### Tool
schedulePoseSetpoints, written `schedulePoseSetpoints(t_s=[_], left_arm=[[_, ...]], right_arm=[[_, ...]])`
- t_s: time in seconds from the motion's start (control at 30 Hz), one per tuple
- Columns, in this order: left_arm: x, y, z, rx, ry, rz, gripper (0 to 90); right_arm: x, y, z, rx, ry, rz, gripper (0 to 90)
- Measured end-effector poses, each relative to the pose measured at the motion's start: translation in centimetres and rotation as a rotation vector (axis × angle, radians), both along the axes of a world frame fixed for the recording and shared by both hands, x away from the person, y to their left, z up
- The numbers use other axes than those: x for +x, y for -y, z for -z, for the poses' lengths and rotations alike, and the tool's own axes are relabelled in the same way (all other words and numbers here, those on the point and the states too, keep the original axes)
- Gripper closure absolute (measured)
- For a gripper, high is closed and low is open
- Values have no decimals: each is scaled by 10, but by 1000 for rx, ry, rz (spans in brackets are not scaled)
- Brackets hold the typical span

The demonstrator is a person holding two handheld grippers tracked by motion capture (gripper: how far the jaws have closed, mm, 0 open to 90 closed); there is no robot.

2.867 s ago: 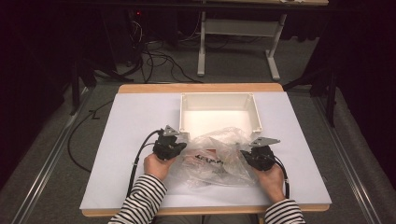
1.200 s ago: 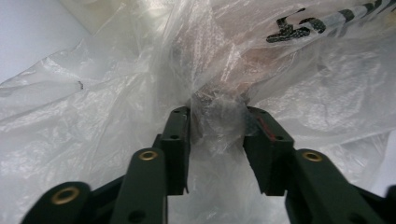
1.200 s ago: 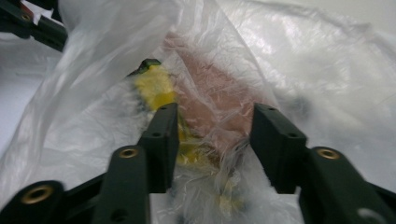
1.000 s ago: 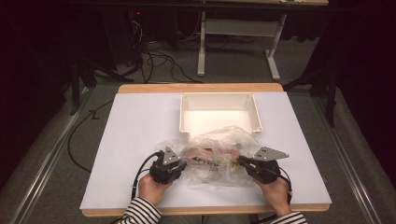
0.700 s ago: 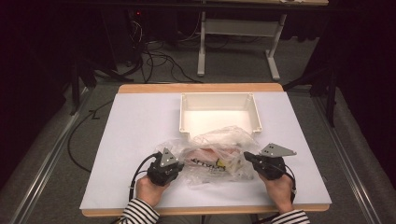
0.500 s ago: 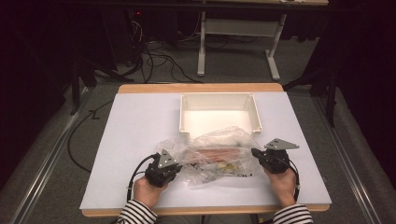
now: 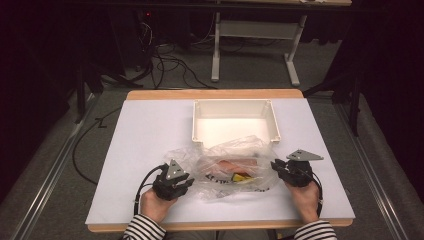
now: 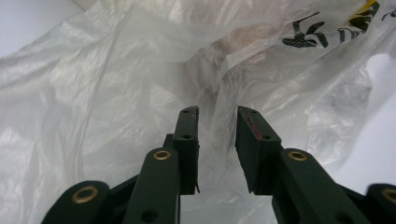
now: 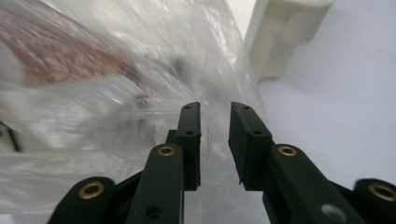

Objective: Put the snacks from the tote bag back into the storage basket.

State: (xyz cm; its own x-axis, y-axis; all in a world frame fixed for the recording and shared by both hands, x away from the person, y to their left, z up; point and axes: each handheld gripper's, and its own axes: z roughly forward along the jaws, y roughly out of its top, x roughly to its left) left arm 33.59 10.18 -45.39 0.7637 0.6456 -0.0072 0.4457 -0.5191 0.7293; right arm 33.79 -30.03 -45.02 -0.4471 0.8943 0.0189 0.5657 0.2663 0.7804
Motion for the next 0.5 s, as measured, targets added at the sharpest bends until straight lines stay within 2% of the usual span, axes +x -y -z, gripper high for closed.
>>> schedulePoseSetpoints(t_s=[0.07, 0.1, 0.17, 0.2, 0.23, 0.27, 0.37, 0.47, 0.5], left_arm=[[-2, 1, -4, -4, 9, 3, 653], [-3, 1, -8, -13, 20, -5, 631], [-4, 1, -10, -22, 22, -7, 594], [-3, -1, -13, -48, 20, -16, 572], [-3, -1, -13, -48, 20, -16, 548], [-3, -1, -14, -62, 19, -17, 522], [-6, -4, -21, -78, 45, -31, 463], [-7, -4, -26, -89, 63, -41, 440], [-7, -5, -30, -89, 88, -56, 419]], right_arm=[[-2, 0, -4, 2, 9, -4, 729], [-5, -1, -13, 3, 31, -17, 721], [-7, -3, -20, 14, 53, -27, 710], [-7, -4, -23, 22, 62, -35, 703], [-7, -4, -23, 22, 62, -35, 703], [-8, -7, -28, 42, 70, -44, 680], [-10, -13, -35, 48, 92, -67, 632], [-11, -17, -40, 46, 105, -74, 600], [-11, -21, -44, 51, 118, -93, 572]])
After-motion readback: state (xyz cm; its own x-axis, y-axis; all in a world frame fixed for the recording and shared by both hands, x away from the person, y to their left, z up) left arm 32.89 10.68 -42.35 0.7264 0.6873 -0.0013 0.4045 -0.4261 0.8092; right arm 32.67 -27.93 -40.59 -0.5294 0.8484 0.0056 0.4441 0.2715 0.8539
